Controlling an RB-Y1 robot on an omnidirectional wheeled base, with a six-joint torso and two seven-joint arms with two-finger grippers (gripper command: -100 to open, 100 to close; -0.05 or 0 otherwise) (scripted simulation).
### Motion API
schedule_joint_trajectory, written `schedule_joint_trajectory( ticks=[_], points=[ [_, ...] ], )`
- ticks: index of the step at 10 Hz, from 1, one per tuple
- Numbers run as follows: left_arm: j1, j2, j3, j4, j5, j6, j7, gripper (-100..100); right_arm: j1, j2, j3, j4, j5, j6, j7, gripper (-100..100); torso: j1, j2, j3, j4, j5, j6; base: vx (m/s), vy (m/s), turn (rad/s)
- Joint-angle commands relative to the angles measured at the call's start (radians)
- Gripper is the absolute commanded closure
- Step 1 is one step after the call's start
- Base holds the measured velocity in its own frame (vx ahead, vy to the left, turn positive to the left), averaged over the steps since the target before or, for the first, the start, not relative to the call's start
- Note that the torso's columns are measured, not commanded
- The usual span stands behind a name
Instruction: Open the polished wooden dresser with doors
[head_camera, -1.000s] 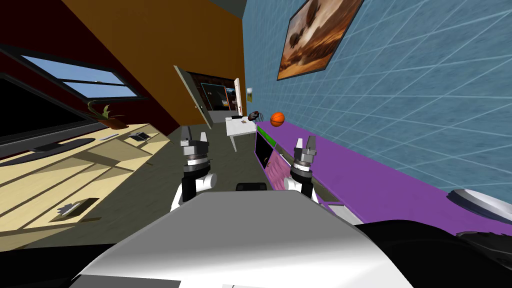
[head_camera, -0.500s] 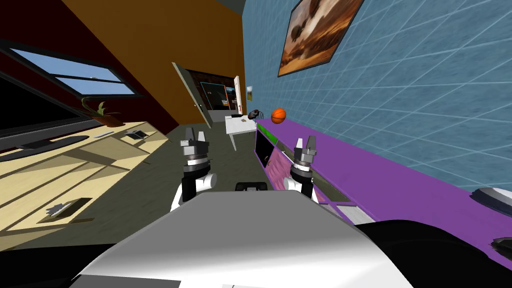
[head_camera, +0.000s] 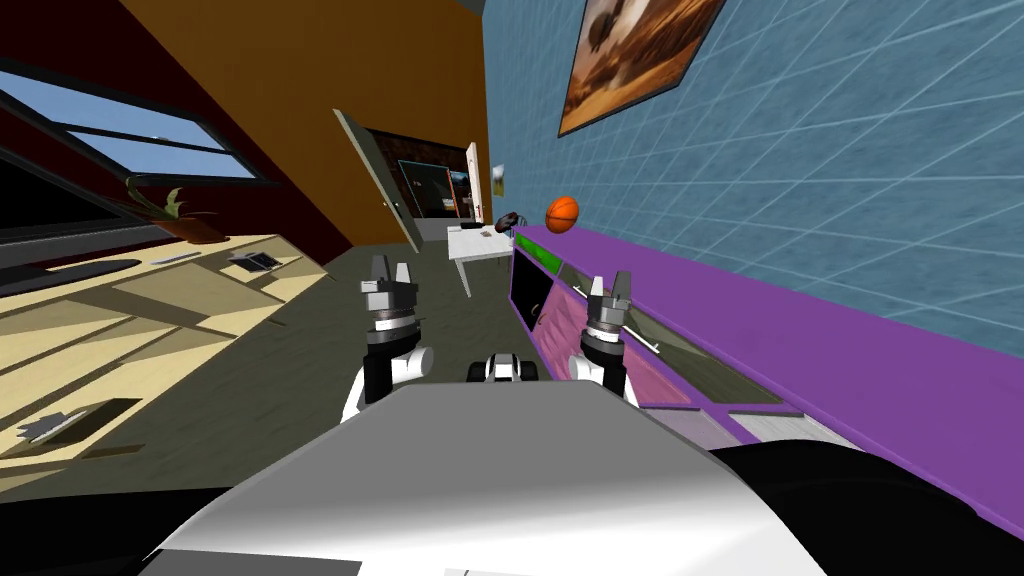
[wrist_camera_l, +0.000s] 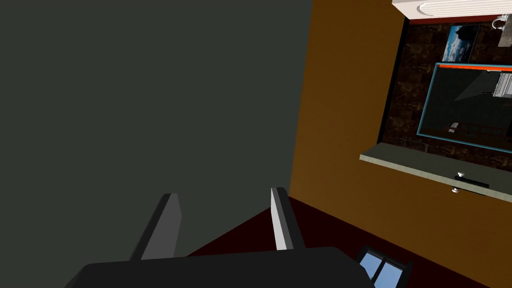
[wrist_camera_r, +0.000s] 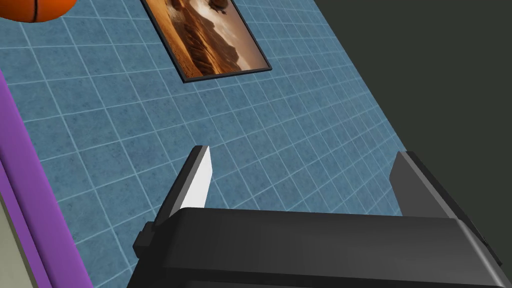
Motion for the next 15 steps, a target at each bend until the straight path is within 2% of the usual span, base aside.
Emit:
schedule_joint_trajectory(
  ticks=[1,7,15],
  points=[
    [0.0,0.0,0.0,0.0,0.0,0.0,0.0,0,-0.014,-0.082,-0.002,0.016,0.021,-0.007,0.023,-100,0.001,0.009,-0.02,0.01,0.0,0.0,0.054,0.04,-0.106],
    [0.0,0.0,0.0,0.0,0.0,0.0,0.0,0,-0.076,-0.267,0.0,0.071,0.125,-0.036,0.133,-100,0.001,0.013,-0.025,0.014,0.0,0.0,0.123,0.062,-0.171],
    [0.0,0.0,0.0,0.0,0.0,0.0,0.0,0,-0.194,-0.483,0.005,0.158,0.333,-0.098,0.35,-100,0.001,0.013,-0.025,0.014,0.0,0.0,0.165,0.121,-0.272]
  ],
)
